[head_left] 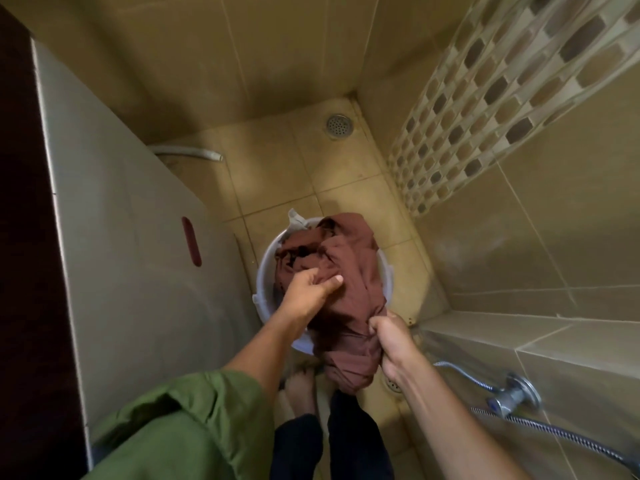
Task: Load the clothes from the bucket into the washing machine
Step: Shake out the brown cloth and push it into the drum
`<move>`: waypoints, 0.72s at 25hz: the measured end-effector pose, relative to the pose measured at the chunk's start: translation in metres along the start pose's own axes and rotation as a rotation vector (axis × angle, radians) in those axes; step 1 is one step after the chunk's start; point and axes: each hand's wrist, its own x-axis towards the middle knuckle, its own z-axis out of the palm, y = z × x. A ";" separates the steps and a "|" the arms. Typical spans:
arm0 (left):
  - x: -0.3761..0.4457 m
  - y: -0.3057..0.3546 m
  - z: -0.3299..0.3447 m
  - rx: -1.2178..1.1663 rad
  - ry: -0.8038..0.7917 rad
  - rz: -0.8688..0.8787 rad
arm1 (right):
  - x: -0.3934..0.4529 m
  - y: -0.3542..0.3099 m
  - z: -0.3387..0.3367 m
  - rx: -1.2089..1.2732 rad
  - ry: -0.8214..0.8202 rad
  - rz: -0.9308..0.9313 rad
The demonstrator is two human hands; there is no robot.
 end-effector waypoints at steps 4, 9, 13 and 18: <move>-0.017 0.024 -0.011 -0.033 0.017 0.118 | -0.022 -0.025 -0.001 -0.370 -0.097 -0.087; -0.067 0.085 -0.020 0.034 -0.056 0.195 | -0.057 -0.061 -0.003 -1.025 -0.297 -0.159; -0.120 0.148 -0.017 0.223 -0.234 0.219 | -0.104 -0.115 -0.001 -0.480 -0.012 -0.425; -0.210 0.225 -0.003 0.483 -0.381 0.218 | -0.183 -0.178 -0.033 0.056 -0.274 -0.477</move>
